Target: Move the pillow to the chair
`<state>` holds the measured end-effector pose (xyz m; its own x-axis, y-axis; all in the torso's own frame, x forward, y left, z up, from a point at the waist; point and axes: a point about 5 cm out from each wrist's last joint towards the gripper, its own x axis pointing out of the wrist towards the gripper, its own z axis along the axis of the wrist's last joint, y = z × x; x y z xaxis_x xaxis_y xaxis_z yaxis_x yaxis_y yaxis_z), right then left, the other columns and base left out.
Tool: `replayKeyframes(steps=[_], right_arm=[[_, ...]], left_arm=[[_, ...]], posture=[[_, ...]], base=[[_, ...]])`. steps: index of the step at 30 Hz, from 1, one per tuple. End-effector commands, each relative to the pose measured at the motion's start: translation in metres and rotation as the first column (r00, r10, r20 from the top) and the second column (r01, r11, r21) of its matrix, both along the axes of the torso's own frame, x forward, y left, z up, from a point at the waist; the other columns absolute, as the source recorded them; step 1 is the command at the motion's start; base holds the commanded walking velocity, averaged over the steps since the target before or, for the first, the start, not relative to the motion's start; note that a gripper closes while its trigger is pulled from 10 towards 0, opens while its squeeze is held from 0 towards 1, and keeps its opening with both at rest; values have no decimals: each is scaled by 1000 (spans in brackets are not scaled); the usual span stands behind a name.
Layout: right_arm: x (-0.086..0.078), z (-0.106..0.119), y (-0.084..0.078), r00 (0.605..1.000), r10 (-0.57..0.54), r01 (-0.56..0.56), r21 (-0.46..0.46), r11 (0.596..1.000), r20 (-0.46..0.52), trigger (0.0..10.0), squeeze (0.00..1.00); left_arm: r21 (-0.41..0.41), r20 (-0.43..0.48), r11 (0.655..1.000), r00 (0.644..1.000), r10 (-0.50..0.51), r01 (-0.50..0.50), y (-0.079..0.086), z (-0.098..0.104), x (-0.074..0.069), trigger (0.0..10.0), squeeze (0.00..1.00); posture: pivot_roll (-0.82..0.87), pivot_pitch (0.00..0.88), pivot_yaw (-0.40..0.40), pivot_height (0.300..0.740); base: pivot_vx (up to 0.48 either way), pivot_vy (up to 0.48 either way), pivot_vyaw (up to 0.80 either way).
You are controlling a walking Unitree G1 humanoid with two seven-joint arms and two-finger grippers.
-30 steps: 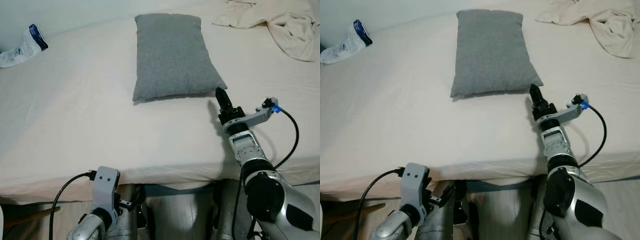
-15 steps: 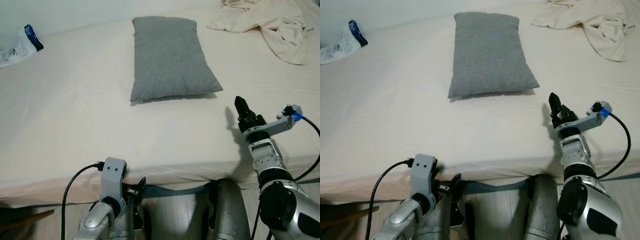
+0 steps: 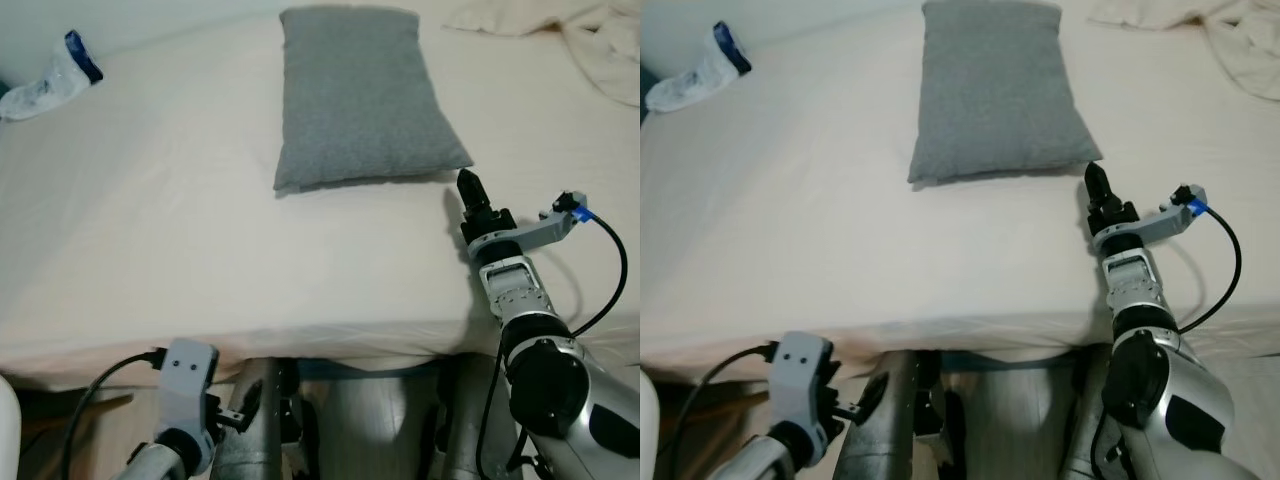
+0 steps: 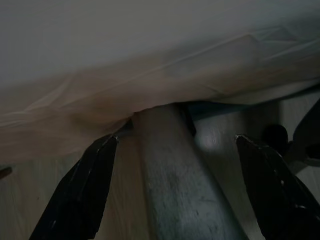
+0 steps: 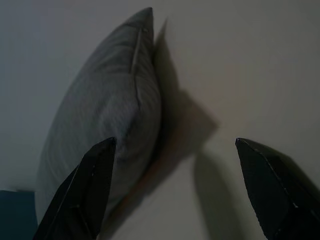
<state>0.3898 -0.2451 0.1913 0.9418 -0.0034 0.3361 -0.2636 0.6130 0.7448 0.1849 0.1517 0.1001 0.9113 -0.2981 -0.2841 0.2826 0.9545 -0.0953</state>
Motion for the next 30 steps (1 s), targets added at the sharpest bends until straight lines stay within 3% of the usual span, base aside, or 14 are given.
replayKeyframes(steps=[1,12,21,22,30], right_arm=[[0,-8,6,1000,20,-20,36,999,-11,10000,0],[7,21,8,996,45,-47,18,999,82,10000,0],[17,50,38,974,152,-151,-17,988,170,10000,0],[18,52,41,972,160,-158,-22,987,174,0,0],[20,68,48,954,176,-177,-18,984,242,0,0]], left_arm=[[19,-52,1000,999,1,0,9,-3,-11,10000,0],[21,-83,999,996,-31,33,10,9,-22,10000,0],[26,-127,999,991,-38,41,13,12,-36,10000,0],[27,-129,999,991,-38,42,13,13,-37,10000,0],[35,-150,999,988,-31,36,15,16,-43,10000,0]], posture=[[323,512,280,570],[339,532,305,570],[364,536,321,570],[369,537,323,570],[381,535,326,570]], base=[[0,0,0],[0,0,0],[0,0,0],[0,0,0],[0,0,0]])
